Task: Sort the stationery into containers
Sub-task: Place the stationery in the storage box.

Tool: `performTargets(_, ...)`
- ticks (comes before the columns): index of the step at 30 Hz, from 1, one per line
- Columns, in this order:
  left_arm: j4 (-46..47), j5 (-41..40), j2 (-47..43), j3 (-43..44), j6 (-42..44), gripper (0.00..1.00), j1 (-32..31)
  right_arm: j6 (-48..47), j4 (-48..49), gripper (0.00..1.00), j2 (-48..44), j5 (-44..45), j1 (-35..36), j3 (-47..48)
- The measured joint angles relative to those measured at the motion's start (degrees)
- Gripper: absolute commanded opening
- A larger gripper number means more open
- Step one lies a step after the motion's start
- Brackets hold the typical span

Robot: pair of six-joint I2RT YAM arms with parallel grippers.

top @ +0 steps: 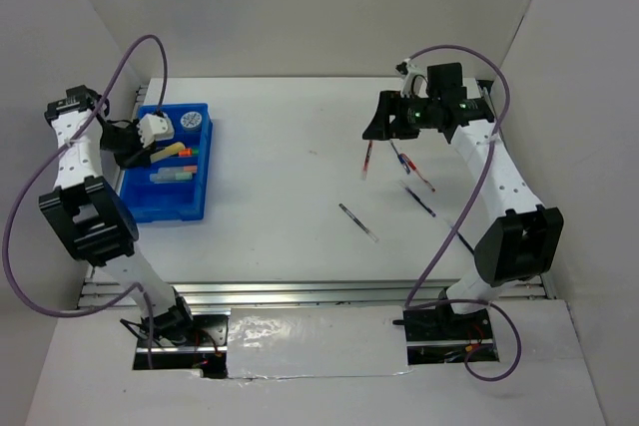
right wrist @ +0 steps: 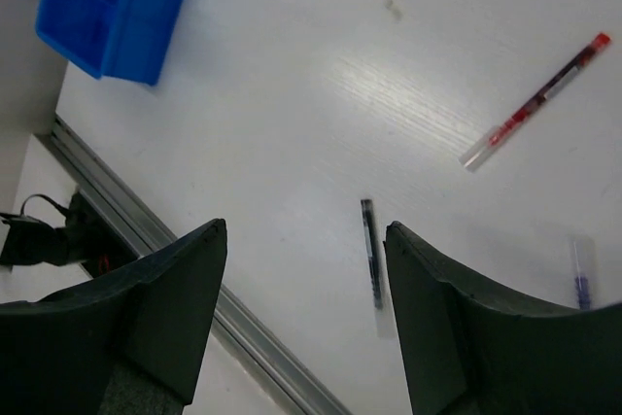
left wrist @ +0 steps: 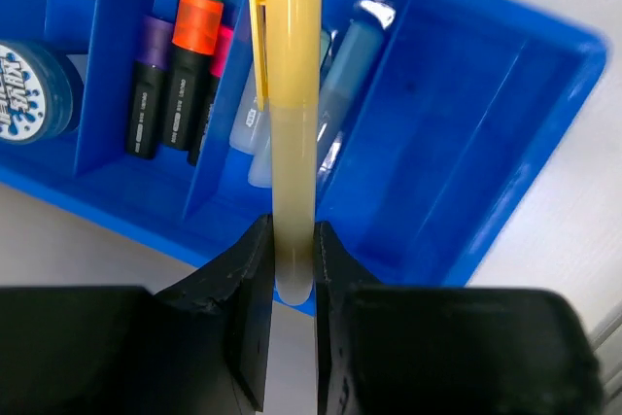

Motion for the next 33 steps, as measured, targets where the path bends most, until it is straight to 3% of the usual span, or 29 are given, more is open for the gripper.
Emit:
performTargets(10, -1.79, -4.26, 9.97, 5.97, 12.55, 0.06, -0.74, -6.97, -5.79, 0.66, 1.88, 1.99, 0.07, -2.62)
performTargets(18, -1.2, -7.13, 13.94, 6.84, 14.1, 0.17, -2.23, -11.54, -8.26, 0.62, 4.02, 8.66, 6.4, -4.57)
performTargets(21, -0.5, -7.98, 14.73, 6.84, 13.99, 0.27, -2.69, -12.85, -9.14, 0.63, 5.42, 11.78, 9.14, -5.64)
performTargets(23, 0.02, -8.39, 15.41, 6.84, 13.9, 0.4, -2.93, -13.55, -9.27, 0.64, 6.38, 13.81, 10.6, -6.54)
performTargets(27, 0.35, -9.22, 16.72, 7.54, 13.64, 0.51, -3.02, -14.56, -9.88, 0.64, 7.28, 17.07, 12.66, -8.57)
performTargets(28, 0.28, -9.29, 16.9, 8.24, 13.44, 0.6, -3.02, -14.82, -9.79, 0.64, 7.3, 17.88, 13.0, -9.09)
performTargets(33, -0.42, -7.1, 16.9, 14.67, 8.94, 0.79, -2.75, -15.3, -8.68, 0.57, 7.3, 20.87, 14.73, -12.9)
